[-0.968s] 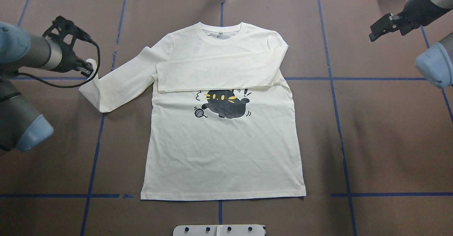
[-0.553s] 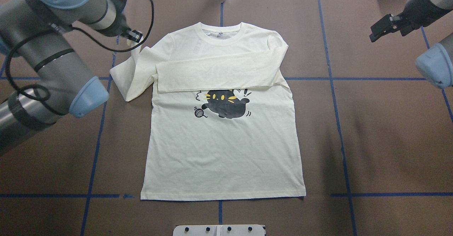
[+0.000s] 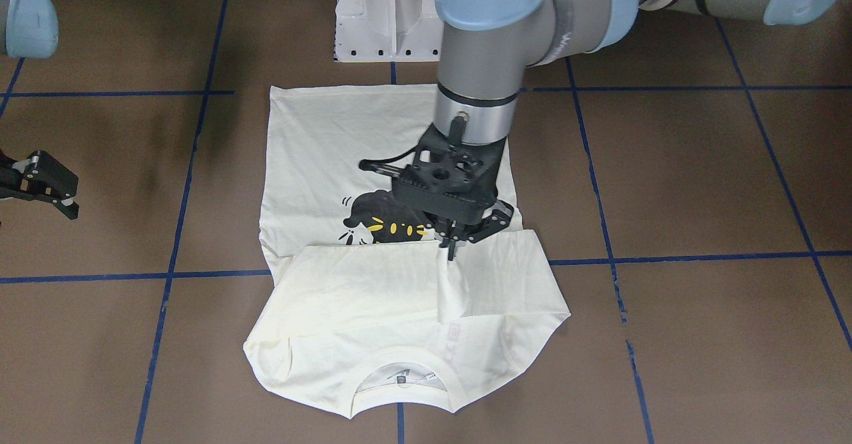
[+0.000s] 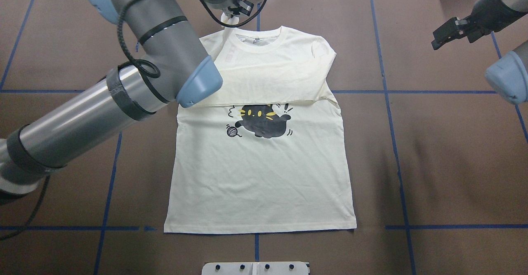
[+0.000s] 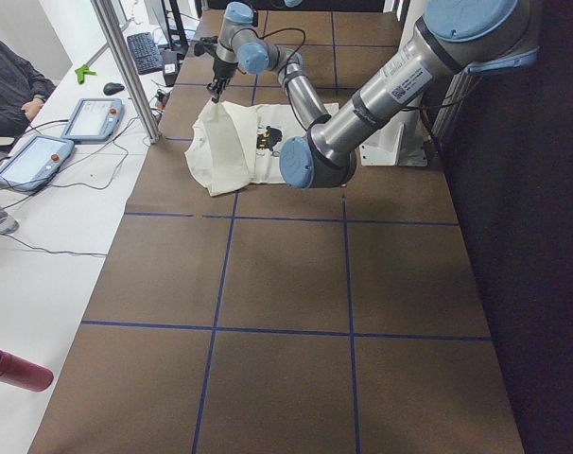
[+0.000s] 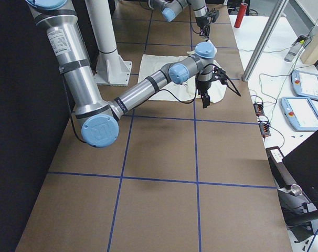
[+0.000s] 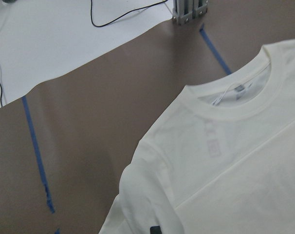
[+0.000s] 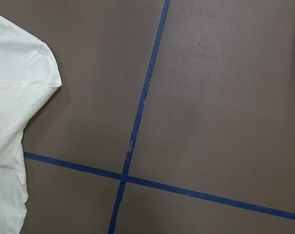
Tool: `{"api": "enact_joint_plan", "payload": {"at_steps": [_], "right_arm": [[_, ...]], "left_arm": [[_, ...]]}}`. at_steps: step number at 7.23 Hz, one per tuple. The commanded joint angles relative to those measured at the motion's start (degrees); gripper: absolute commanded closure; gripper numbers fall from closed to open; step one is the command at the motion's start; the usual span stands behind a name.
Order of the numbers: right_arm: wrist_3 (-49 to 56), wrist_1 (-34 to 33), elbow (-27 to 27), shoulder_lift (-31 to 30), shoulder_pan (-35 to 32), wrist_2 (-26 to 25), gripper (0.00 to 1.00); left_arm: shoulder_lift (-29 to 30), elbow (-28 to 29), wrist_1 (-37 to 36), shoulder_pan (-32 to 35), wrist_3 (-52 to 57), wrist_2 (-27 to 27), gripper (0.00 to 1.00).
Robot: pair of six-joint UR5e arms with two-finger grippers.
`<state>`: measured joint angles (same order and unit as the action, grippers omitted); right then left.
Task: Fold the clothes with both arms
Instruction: 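Lift the sleeve with the left gripper and fold it across the shirt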
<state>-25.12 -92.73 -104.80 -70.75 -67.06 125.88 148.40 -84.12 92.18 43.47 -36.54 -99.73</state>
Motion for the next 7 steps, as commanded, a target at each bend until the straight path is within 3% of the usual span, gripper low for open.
{"api": "enact_joint_plan", "payload": {"at_steps": [1, 3, 5, 7], "right_arm": [[-0.36, 0.00, -0.05, -0.09, 0.00, -0.10, 0.00], [-1.50, 0.00, -0.14, -0.01, 0.00, -0.19, 0.00], [-1.59, 0.00, -0.05, -0.01, 0.00, -0.19, 0.00], [-1.86, 0.00, -0.14, -0.01, 0.00, -0.19, 0.00]], "left_arm": [[1.36, 6.12, 8.93, -7.15, -3.26, 6.20, 1.00], [2.41, 13.77, 17.47, -10.50, -5.03, 10.51, 1.00], [5.22, 20.46, 22.32, -13.05, -7.74, 10.61, 1.00], [7.07, 22.85, 24.62, -14.37, -12.12, 10.61, 0.99]]}}
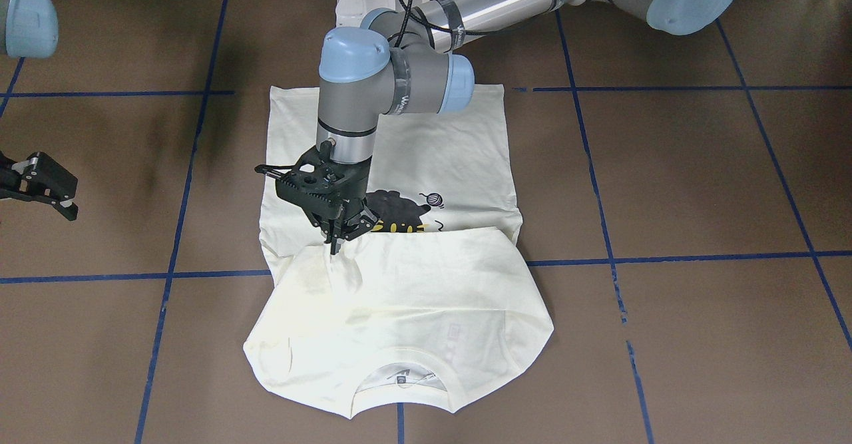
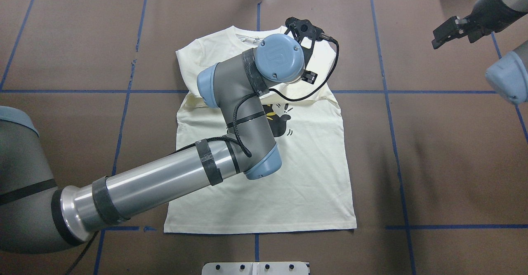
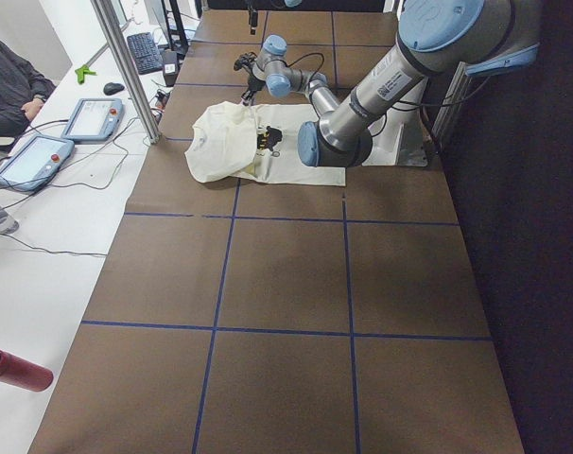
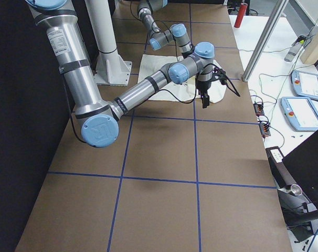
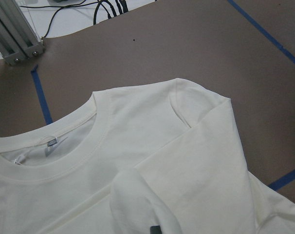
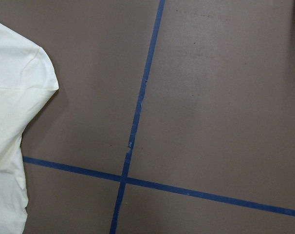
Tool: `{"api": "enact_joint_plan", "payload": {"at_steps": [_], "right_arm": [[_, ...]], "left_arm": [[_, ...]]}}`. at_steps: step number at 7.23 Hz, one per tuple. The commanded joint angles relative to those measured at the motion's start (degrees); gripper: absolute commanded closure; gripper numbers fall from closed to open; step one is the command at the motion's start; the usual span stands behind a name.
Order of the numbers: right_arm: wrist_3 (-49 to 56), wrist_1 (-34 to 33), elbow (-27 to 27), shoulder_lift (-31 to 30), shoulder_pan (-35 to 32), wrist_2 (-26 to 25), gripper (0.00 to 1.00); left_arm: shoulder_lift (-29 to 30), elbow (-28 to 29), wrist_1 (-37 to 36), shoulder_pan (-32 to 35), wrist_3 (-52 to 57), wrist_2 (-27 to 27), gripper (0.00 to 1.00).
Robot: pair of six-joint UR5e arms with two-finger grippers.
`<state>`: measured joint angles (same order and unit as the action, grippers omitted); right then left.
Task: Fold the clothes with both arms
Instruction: 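Release the sleeve and withdraw the left gripper from the shirt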
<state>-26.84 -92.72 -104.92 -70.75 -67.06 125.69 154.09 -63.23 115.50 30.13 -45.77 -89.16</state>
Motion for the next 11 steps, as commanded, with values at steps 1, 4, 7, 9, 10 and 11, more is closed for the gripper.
{"api": "enact_joint_plan", "payload": {"at_steps": [1, 4, 7, 9, 10, 11], "right_arm": [[-0.15, 0.00, 0.06, 0.09, 0.00, 0.00, 0.00], [-0.23, 0.26, 0.15, 0.61, 0.17, 0.17, 0.00], [-5.03, 5.40, 0.24, 0.62, 2.79, 0.09, 0.00], [-24.83, 14.81, -0.29, -0.09, 8.67, -0.44, 0.00], [-31.19, 16.68, -3.51, -2.44, 12.27, -2.44, 0.00], [-38.31, 16.70, -9.81, -6.99, 16.39, -7.16, 0.00]], "left_arm": [[1.65, 2.57, 3.83, -1.03, -7.36, -0.13, 0.81], [1.57, 4.26, 12.99, -2.44, -22.52, -0.13, 0.00], [-0.87, -2.47, 4.26, 1.24, -18.85, -9.60, 0.00], [-11.81, -19.47, -7.88, 1.34, -15.00, -9.89, 0.00], [-20.40, -29.22, -8.27, 1.69, -12.70, -10.85, 0.00], [-27.63, -36.02, -7.76, 1.95, -13.20, -11.90, 0.00]]}}
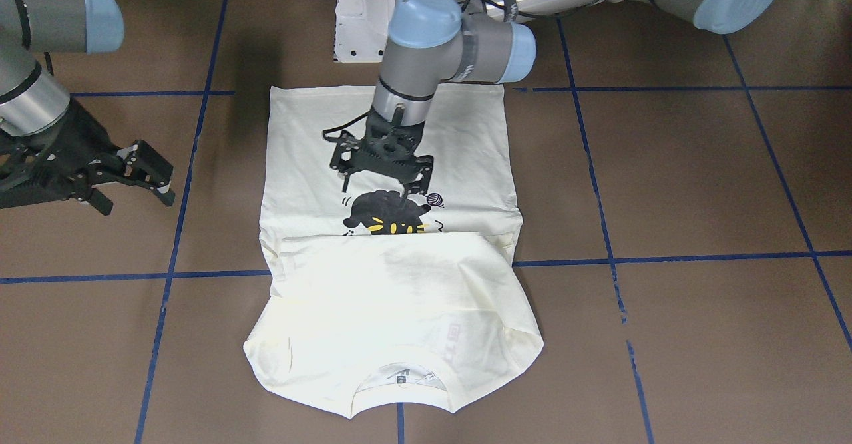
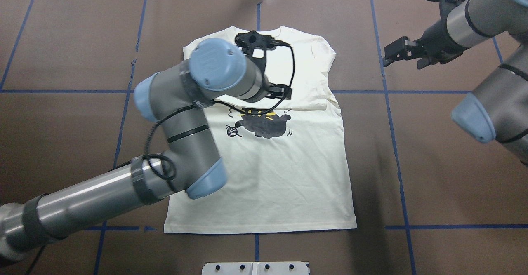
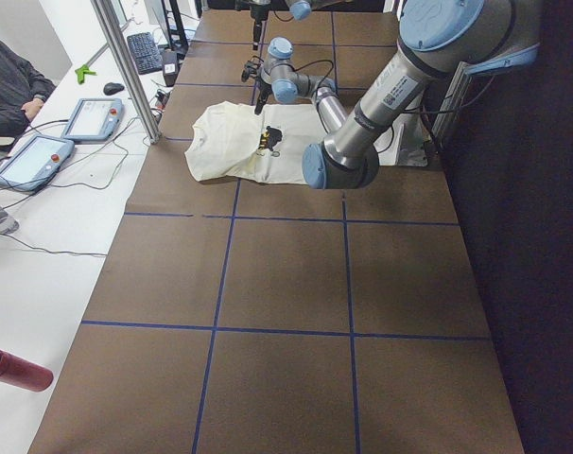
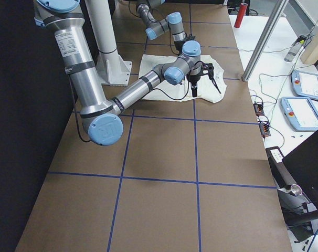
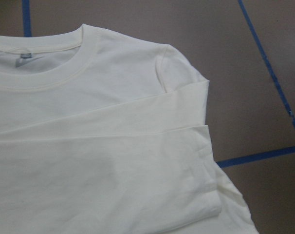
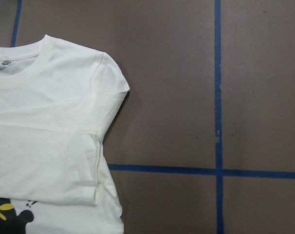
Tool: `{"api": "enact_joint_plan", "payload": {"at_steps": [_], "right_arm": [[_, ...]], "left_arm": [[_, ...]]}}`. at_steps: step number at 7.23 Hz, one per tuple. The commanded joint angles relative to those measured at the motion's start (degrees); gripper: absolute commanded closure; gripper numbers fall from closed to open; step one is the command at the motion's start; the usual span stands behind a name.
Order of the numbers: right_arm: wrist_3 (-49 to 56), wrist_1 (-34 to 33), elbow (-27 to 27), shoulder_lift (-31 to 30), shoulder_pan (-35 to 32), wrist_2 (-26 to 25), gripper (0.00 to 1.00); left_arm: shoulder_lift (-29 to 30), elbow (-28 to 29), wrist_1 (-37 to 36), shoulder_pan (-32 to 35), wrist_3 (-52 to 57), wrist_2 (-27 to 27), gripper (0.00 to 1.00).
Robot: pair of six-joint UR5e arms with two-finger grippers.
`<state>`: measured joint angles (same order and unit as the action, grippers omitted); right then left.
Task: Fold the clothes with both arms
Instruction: 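Move both grippers to the hem corners nearest the robot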
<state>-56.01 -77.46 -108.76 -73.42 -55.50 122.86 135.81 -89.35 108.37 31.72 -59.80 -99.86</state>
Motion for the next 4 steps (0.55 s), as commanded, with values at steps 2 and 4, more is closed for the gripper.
{"api": "enact_joint_plan", "payload": {"at_steps": [2, 4], "right_arm": [[-23.89, 1.61, -15.29, -11.36, 18.33, -17.84, 0.00], [-35.59, 1.69, -21.11, -14.99, 32.13, -28.67, 0.03]], "left_arm": [[-21.05, -19.24, 0.87, 0.18, 0.47, -1.13, 0.00], [-30.37, -23.40, 6.37, -1.22, -5.21, -0.95, 0.00]]}}
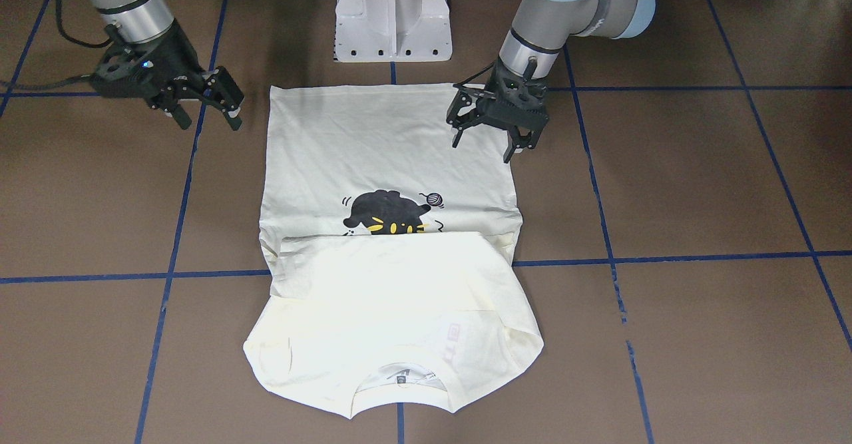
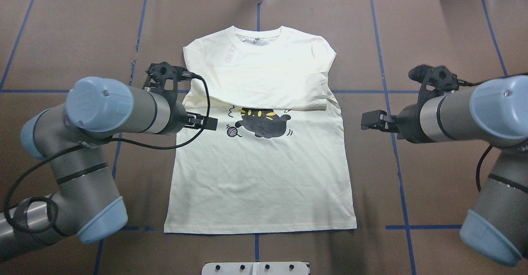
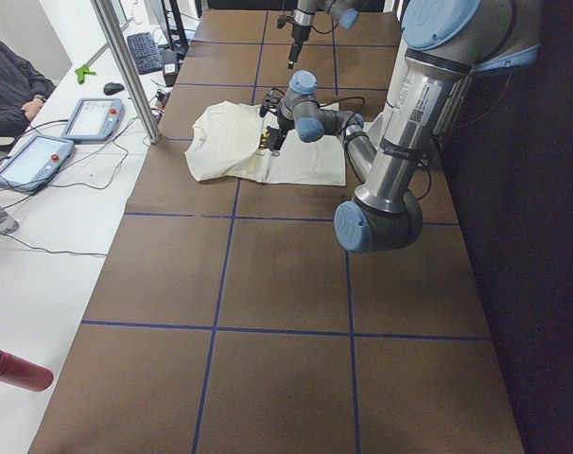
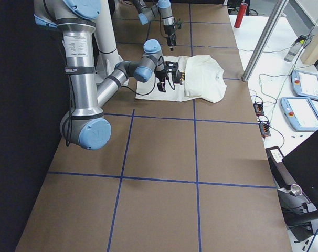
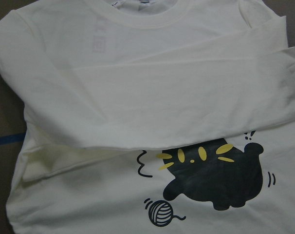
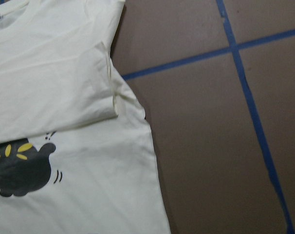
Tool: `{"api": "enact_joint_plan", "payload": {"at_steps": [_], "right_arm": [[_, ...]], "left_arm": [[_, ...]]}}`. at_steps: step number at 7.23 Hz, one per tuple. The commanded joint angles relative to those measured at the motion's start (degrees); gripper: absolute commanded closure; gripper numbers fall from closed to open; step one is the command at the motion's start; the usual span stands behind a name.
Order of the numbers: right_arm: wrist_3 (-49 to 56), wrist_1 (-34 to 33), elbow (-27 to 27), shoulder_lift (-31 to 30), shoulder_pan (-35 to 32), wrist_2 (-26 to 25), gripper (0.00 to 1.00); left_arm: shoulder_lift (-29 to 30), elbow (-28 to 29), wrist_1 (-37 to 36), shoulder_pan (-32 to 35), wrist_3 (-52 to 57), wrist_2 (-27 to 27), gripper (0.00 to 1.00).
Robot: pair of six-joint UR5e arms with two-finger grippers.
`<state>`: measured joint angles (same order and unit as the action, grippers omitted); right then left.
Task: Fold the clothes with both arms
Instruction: 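Move both grippers to the hem corners nearest the robot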
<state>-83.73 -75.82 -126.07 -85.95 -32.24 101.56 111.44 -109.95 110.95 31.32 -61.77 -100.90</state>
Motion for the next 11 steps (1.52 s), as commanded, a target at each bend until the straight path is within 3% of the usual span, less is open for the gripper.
{"api": "enact_joint_plan", "payload": {"at_steps": [1, 2, 4, 7, 11], "right_arm": [[-12.29, 0.14, -6.45, -4.38, 13.56, -10.13, 0.07], [-16.68, 0.06, -8.04, -5.44, 16.40, -12.42, 0.14], [-17.16, 0.06, -8.14, -5.63, 18.09, -13.93, 0.16], [-17.25, 0.14, -7.97, -5.63, 18.18, -14.63, 0.16], [-17.34, 0.14, -7.88, -5.63, 18.18, -14.90, 0.15]], "left_arm": [[-11.54, -3.07, 10.45, -3.26, -7.36, 0.26, 0.14], [-15.34, -3.16, 13.30, -6.33, -15.06, 0.79, 0.37], [-17.74, -5.44, 12.63, -14.14, -19.95, 7.08, 0.39], [-17.49, -6.06, 6.85, -19.00, -21.90, 7.47, 0.49], [-17.40, -6.07, 5.25, -21.47, -23.48, 7.56, 0.52]]}}
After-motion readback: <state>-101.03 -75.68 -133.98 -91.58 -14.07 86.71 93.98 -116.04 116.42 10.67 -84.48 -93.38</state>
